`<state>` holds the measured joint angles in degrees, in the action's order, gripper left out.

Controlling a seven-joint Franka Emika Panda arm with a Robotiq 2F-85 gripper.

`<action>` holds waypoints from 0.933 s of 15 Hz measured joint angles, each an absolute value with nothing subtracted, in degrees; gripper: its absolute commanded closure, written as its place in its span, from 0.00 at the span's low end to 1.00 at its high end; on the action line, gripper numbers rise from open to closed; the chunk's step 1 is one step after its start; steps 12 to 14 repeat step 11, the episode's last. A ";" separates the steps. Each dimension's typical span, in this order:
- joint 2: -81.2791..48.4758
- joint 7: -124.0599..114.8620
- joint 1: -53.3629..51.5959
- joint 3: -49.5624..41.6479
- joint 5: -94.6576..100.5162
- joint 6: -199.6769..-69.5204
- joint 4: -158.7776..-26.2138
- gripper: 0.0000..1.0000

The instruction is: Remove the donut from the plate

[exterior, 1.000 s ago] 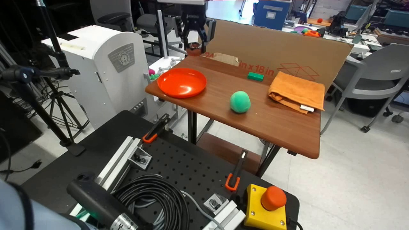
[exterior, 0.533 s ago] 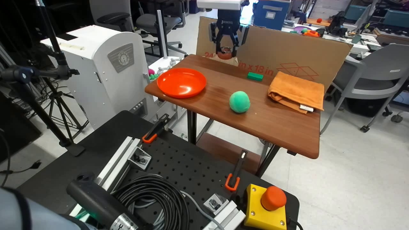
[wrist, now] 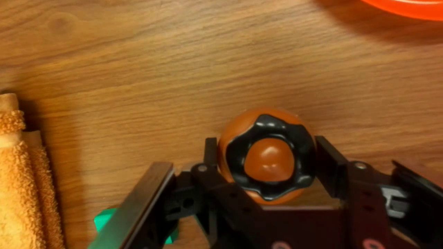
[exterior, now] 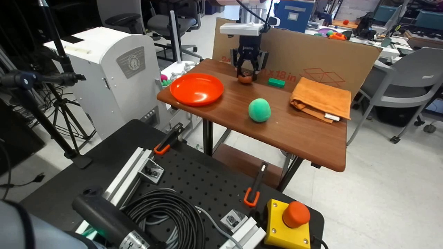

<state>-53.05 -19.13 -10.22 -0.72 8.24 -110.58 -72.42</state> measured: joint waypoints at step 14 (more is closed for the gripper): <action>-45.30 -14.28 -9.32 -0.53 6.44 -101.05 -76.72 0.00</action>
